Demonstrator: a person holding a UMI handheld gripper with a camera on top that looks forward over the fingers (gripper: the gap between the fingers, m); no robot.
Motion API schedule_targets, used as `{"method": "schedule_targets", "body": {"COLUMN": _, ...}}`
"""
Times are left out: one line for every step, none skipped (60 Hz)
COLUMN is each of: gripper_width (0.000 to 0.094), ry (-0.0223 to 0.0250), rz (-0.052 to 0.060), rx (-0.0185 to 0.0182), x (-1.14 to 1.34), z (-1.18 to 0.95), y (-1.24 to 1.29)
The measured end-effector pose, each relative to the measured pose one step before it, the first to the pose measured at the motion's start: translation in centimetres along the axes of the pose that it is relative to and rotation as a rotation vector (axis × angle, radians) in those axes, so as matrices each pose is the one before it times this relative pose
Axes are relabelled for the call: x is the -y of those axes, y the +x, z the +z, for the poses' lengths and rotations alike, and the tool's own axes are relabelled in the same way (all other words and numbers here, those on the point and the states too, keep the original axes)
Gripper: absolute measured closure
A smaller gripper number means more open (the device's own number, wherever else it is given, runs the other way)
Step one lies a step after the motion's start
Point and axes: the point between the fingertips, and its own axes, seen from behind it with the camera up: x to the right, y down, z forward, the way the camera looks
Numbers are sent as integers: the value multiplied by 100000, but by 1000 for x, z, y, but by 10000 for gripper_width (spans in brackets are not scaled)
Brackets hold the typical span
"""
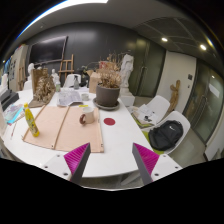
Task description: Pour water
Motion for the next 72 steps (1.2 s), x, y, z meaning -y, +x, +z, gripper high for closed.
{"method": "schedule_targets", "body": {"gripper_width": 72, "ry": -68, "rz": -151, "rx": 463, "x": 1, "z": 119, "y": -107}}
{"method": "schedule_targets", "body": {"gripper_width": 74, "ry": -37, "rz": -184, "rx": 459, "x": 12, "z": -10, "y": -257}}
{"method": "schedule_targets", "body": {"gripper_width": 74, "ry": 12, "rz": -141, "rx": 564, "x": 24, "z": -55, "y": -424}}
{"method": "schedule_targets", "body": {"gripper_width": 73, "ry": 49, "rz": -183, "rx": 596, "x": 77, "z": -122, "y": -680}}
{"method": "schedule_targets", "body": {"gripper_width": 71, "ry": 51, "rz": -140, "rx": 630, "x": 21, "z": -118, "y": -648}}
{"method": "schedule_targets", "body": {"gripper_width": 72, "ry": 34, "rz": -129, "rx": 631, "x": -57, "z": -185, "y": -807}}
{"method": "schedule_targets", "body": {"gripper_width": 73, "ry": 85, "rz": -137, "rx": 708, "x": -22, "z": -98, "y": -800}}
{"method": "schedule_targets", "body": {"gripper_width": 73, "ry": 113, "rz": -169, "rx": 762, "x": -27, "z": -110, "y": -871}}
{"method": "schedule_targets", "body": {"gripper_width": 74, "ry": 101, "rz": -204, "rx": 865, "x": -26, "z": -76, "y": -923}}
{"method": "schedule_targets", "body": {"gripper_width": 74, "ry": 76, "rz": -338, "rx": 1215, "x": -76, "z": 381, "y": 271}}
{"method": "schedule_targets", "body": {"gripper_width": 74, "ry": -79, "rz": -147, "rx": 651, "x": -110, "z": -387, "y": -1923}}
{"method": "schedule_targets", "body": {"gripper_width": 74, "ry": -8, "rz": -184, "rx": 1009, "x": -45, "z": -23, "y": -1150}}
{"method": "schedule_targets", "body": {"gripper_width": 74, "ry": 123, "rz": -208, "rx": 1092, "x": -11, "z": -19, "y": -1165}}
{"method": "schedule_targets", "body": {"gripper_width": 72, "ry": 175, "rz": -206, "rx": 1132, "x": -24, "z": 4, "y": -1152}}
{"method": "schedule_targets", "body": {"gripper_width": 72, "ry": 184, "rz": -182, "rx": 1134, "x": -53, "z": 16, "y": -1194}}
{"method": "schedule_targets", "body": {"gripper_width": 74, "ry": 84, "rz": -176, "rx": 1097, "x": -67, "z": 60, "y": -1197}}
{"method": "schedule_targets", "body": {"gripper_width": 72, "ry": 23, "rz": -153, "rx": 1051, "x": -117, "z": 69, "y": -1251}}
{"method": "schedule_targets", "body": {"gripper_width": 71, "ry": 4, "rz": -155, "rx": 1137, "x": -84, "z": 113, "y": -1236}}
{"method": "schedule_targets", "body": {"gripper_width": 69, "ry": 22, "rz": -122, "rx": 1185, "x": -91, "z": 143, "y": -1297}}
{"method": "schedule_targets", "body": {"gripper_width": 70, "ry": 106, "rz": -77, "rx": 1082, "x": -122, "z": 114, "y": -1475}}
{"method": "schedule_targets", "body": {"gripper_width": 67, "ry": 134, "rz": -103, "rx": 1200, "x": -88, "z": 214, "y": -1314}}
{"method": "schedule_targets", "body": {"gripper_width": 70, "ry": 133, "rz": -130, "rx": 1243, "x": -79, "z": 246, "y": -1334}}
{"method": "schedule_targets", "body": {"gripper_width": 71, "ry": 120, "rz": -186, "rx": 1340, "x": -65, "z": 267, "y": -1313}}
{"method": "schedule_targets", "body": {"gripper_width": 70, "ry": 122, "rz": -239, "rx": 1314, "x": -54, "z": 277, "y": -1329}}
{"method": "schedule_targets", "body": {"gripper_width": 71, "ry": 162, "rz": -272, "rx": 1297, "x": -38, "z": 311, "y": -1312}}
{"method": "schedule_targets", "body": {"gripper_width": 72, "ry": 205, "rz": -258, "rx": 1225, "x": 24, "z": 371, "y": -1280}}
{"method": "schedule_targets", "body": {"gripper_width": 74, "ry": 236, "rz": -139, "rx": 1118, "x": 17, "z": 417, "y": -1234}}
{"method": "schedule_targets", "body": {"gripper_width": 75, "ry": 241, "rz": -33, "rx": 1013, "x": 76, "z": 472, "y": -1176}}
{"method": "schedule_targets", "body": {"gripper_width": 74, "ry": 244, "rz": 4, "rx": 986, "x": 68, "z": 472, "y": -1171}}
{"method": "schedule_targets", "body": {"gripper_width": 73, "ry": 303, "rz": 36, "rx": 992, "x": 77, "z": 552, "y": -1178}}
{"method": "schedule_targets", "body": {"gripper_width": 74, "ry": 340, "rz": 24, "rx": 1046, "x": 151, "z": 597, "y": -1151}}
{"method": "schedule_targets", "body": {"gripper_width": 74, "ry": 401, "rz": 100, "rx": 1025, "x": 129, "z": 623, "y": -1055}}
{"method": "schedule_targets", "body": {"gripper_width": 76, "ry": 533, "rz": 156, "rx": 893, "x": 144, "z": 682, "y": -988}}
{"method": "schedule_targets", "body": {"gripper_width": 74, "ry": 615, "rz": 250, "rx": 749, "x": 187, "z": 719, "y": -950}}
{"method": "schedule_targets", "body": {"gripper_width": 75, "ry": 730, "rz": 262, "rx": 603, "x": 201, "z": 766, "y": -871}}
{"method": "schedule_targets", "body": {"gripper_width": 73, "ry": 770, "rz": 214, "rx": 534, "x": 209, "z": 788, "y": -886}}
{"method": "schedule_targets", "body": {"gripper_width": 74, "ry": 735, "rz": 78, "rx": 543, "x": 204, "z": 837, "y": -812}}
{"method": "schedule_targets", "body": {"gripper_width": 76, "ry": 754, "rz": -133, "rx": 530, "x": 203, "z": 901, "y": -781}}
{"method": "schedule_targets", "body": {"gripper_width": 77, "ry": 898, "rz": -251, "rx": 429, "x": 217, "z": 893, "y": -706}}
{"method": "schedule_targets", "body": {"gripper_width": 78, "ry": 1057, "rz": -296, "rx": 211, "x": 262, "z": 929, "y": -618}}
{"method": "schedule_targets", "body": {"gripper_width": 80, "ry": 1090, "rz": -319, "rx": -26, "x": 224, "z": 944, "y": -544}}
{"method": "schedule_targets", "body": {"gripper_width": 82, "ry": 1081, "rz": -315, "rx": -196, "x": 230, "z": 969, "y": -472}}
{"method": "schedule_targets", "body": {"gripper_width": 82, "ry": 1026, "rz": -314, "rx": -384, "x": 193, "z": 967, "y": -406}}
{"method": "schedule_targets", "body": {"gripper_width": 83, "ry": 898, "rz": -180, "rx": -555, "x": 146, "z": 984, "y": -318}}
{"method": "schedule_targets", "body": {"gripper_width": 84, "ry": 860, "rz": -13, "rx": -615, "x": 146, "z": 994, "y": -269}}
{"method": "schedule_targets", "body": {"gripper_width": 84, "ry": 920, "rz": -13, "rx": -571, "x": 150, "z": 982, "y": -285}}
{"method": "schedule_targets", "body": {"gripper_width": 88, "ry": 944, "rz": 34, "rx": -529, "x": 105, "z": 982, "y": -256}}
{"method": "schedule_targets", "body": {"gripper_width": 95, "ry": 673, "rz": 52, "rx": -562, "x": 50, "z": 998, "y": -245}}
{"method": "schedule_targets", "body": {"gripper_width": 102, "ry": 483, "rz": -8, "rx": -510, "x": 18, "z": 970, "y": -227}}
{"method": "schedule_targets", "body": {"gripper_width": 108, "ry": 471, "rz": -52, "rx": -530, "x": -19, "z": 948, "y": -143}}
{"method": "schedule_targets", "body": {"gripper_width": 113, "ry": 436, "rz": 88, "rx": -766, "x": -29, "z": 906, "y": -52}}
{"method": "schedule_targets", "body": {"gripper_width": 116, "ry": 370, "rz": 297, "rx": -934, "x": -49, "z": 836, "y": -28}}
{"method": "schedule_targets", "body": {"gripper_width": 119, "ry": 238, "rz": 379, "rx": -1029, "x": -105, "z": 779, "y": 51}}
{"method": "schedule_targets", "body": {"gripper_width": 127, "ry": 66, "rz": 512, "rx": -1081, "x": -109, "z": 750, "y": 49}}
{"method": "schedule_targets", "body": {"gripper_width": 140, "ry": -33, "rz": 684, "rx": -970, "x": -135, "z": 665, "y": 49}}
{"method": "schedule_targets", "body": {"gripper_width": 157, "ry": -38, "rz": 789, "rx": -696, "x": -146, "z": 614, "y": -12}}
{"method": "schedule_targets", "body": {"gripper_width": 175, "ry": 58, "rz": 728, "rx": -535, "x": -97, "z": 578, "y": -50}}
{"method": "schedule_targets", "body": {"gripper_width": 193, "ry": 17, "rz": 615, "rx": -362, "x": -131, "z": 573, "y": 33}}
{"method": "schedule_targets", "body": {"gripper_width": 219, "ry": -255, "rz": 456, "rx": -647, "x": -210, "z": 533, "y": 37}}
{"method": "schedule_targets", "body": {"gripper_width": 249, "ry": -636, "rz": 377, "rx": -599, "x": -278, "z": 502, "y": 26}}
{"method": "schedule_targets", "body": {"gripper_width": 285, "ry": -793, "rz": 328, "rx": -445, "x": -298, "z": 400, "y": 18}}
{"method": "schedule_targets", "body": {"gripper_width": 329, "ry": -470, "rz": 199, "rx": -148, "x": -220, "z": 355, "y": -72}}
{"method": "schedule_targets", "body": {"gripper_width": 385, "ry": 58, "rz": 76, "rx": 77, "x": -41, "z": 239, "y": -55}}
{"method": "schedule_targets", "body": {"gripper_width": 440, "ry": 733, "rz": -138, "rx": 350, "x": 80, "z": 186, "y": -133}}
{"method": "schedule_targets", "body": {"gripper_width": 450, "ry": 811, "rz": 69, "rx": -38, "x": 222, "z": 571, "y": -54}}
{"method": "schedule_targets", "body": {"gripper_width": 455, "ry": 664, "rz": -102, "rx": 274, "x": -86, "z": -157, "y": 31}}
{"method": "schedule_targets", "body": {"gripper_width": 471, "ry": -60, "rz": -341, "rx": -60, "x": -26, "z": -207, "y": -48}}
{"method": "schedule_targets", "body": {"gripper_width": 484, "ry": 64, "rz": -485, "rx": 245, "x": -7, "z": -54, "y": -109}}
{"method": "schedule_targets", "body": {"gripper_width": 499, "ry": 316, "rz": -505, "rx": 372, "x": 58, "z": -30, "y": -86}}
{"method": "schedule_targets", "body": {"gripper_width": 515, "ry": 119, "rz": -548, "rx": 145, "x": 25, "z": -25, "y": -19}}
{"method": "schedule_targets", "body": {"gripper_width": 530, "ry": -100, "rz": -241, "rx": -24, "x": -39, "z": -25, "y": -6}}
{"method": "schedule_targets", "body": {"gripper_width": 547, "ry": -126, "rz": 72, "rx": -93, "x": -34, "z": -37, "y": 4}}
